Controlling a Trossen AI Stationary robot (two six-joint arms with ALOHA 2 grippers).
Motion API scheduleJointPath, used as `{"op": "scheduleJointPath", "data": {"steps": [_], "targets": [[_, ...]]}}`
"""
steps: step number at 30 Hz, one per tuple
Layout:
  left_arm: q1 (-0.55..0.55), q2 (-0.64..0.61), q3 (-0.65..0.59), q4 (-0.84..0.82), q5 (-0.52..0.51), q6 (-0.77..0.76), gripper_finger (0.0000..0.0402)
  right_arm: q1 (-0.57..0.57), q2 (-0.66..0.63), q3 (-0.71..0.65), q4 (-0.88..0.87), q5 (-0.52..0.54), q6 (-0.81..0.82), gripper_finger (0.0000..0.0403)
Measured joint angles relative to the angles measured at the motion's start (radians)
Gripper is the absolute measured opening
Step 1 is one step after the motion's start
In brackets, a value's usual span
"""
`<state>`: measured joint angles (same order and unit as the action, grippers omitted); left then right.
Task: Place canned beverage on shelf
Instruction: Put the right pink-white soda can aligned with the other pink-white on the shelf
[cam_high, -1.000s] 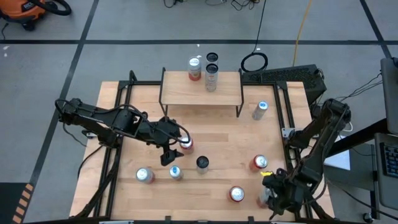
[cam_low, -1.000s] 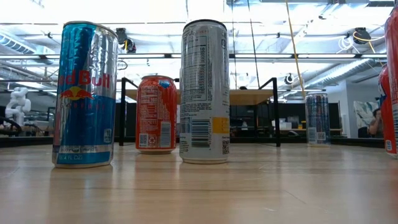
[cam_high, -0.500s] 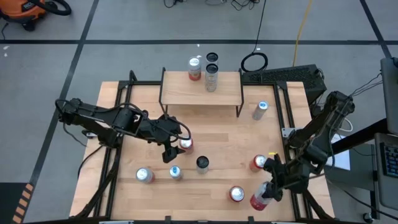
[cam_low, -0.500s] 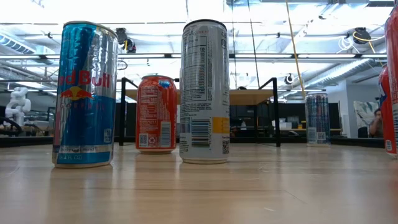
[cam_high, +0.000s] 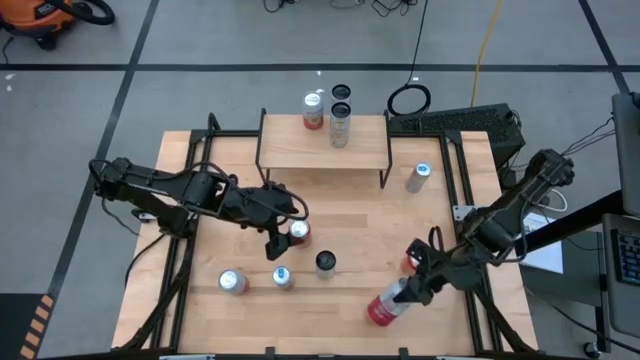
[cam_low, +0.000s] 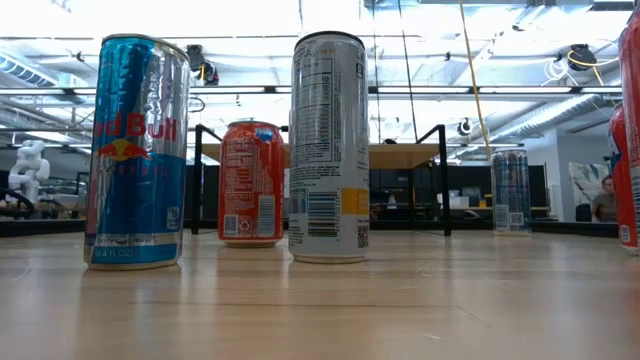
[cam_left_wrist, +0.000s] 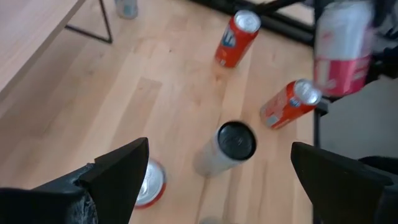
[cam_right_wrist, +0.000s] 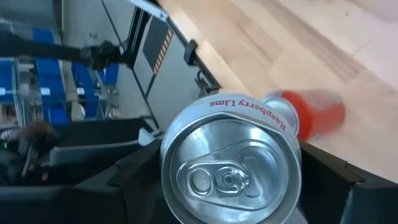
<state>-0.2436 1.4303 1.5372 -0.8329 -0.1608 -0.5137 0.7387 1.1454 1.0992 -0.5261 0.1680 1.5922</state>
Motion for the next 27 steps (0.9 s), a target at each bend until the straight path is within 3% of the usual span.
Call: {"op": "scheduleJointPath", "data": {"steps": [14,20,27], "targets": [[-0.041,0.000,0.000,0.250,0.032,0.181,0.0395,-0.161,0.001,0.000,0.179,0.215,-0.039,0.0279],[-0.039,0.000,0.000,0.267,0.029,0.304,0.0395,-0.229,0.001,0.000,0.229,0.287,-0.091,0.0279],[0.013,0.031,0.002,0.281,0.028,0.312,0.0395,-0.297,0.002,0.000,0.268,0.305,-0.148,0.0279]]}}
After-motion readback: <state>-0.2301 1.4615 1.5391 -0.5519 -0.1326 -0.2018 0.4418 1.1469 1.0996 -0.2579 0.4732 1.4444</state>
